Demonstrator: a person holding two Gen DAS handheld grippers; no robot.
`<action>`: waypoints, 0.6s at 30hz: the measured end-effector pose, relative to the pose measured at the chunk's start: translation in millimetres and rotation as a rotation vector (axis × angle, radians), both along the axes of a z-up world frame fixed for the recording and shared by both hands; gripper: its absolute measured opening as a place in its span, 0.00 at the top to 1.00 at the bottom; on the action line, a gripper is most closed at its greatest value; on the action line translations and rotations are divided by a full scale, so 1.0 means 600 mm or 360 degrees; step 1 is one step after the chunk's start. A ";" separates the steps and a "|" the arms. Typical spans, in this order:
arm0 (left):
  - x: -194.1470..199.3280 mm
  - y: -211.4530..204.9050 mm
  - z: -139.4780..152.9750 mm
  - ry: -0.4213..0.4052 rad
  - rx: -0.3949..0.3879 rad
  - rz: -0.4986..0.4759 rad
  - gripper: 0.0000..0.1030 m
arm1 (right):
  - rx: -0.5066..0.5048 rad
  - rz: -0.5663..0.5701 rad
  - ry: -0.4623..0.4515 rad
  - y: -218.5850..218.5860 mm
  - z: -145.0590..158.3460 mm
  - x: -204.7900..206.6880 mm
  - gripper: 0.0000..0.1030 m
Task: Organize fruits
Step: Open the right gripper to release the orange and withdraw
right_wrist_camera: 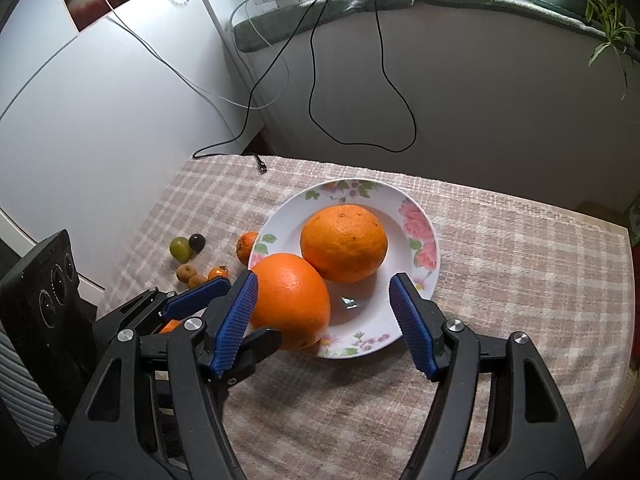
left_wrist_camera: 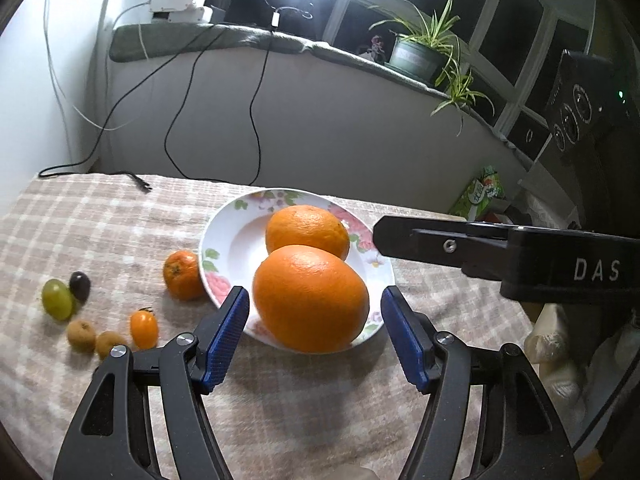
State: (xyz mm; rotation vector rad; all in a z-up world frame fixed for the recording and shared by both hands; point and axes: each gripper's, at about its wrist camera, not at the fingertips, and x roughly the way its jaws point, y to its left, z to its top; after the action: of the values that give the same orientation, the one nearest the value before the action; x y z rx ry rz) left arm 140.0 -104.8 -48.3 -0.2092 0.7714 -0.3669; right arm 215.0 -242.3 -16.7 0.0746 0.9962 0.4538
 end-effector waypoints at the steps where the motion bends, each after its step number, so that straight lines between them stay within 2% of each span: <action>1: -0.003 0.002 0.002 -0.0006 0.0003 0.0002 0.34 | 0.0009 -0.0002 -0.0008 0.000 0.002 -0.003 0.29; 11: -0.051 0.055 0.020 -0.0064 0.0003 0.0051 0.34 | 0.0039 0.0002 -0.0071 0.005 0.013 -0.041 0.26; 18: -0.089 0.096 0.018 -0.0065 0.0057 0.0094 0.34 | 0.0027 0.0015 -0.0115 0.010 0.015 -0.068 0.26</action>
State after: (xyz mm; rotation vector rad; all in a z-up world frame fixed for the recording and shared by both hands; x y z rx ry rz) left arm 86.3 -47.4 -37.4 -0.1901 0.7294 -0.3004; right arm 174.4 -236.6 -7.6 0.0682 0.9219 0.4707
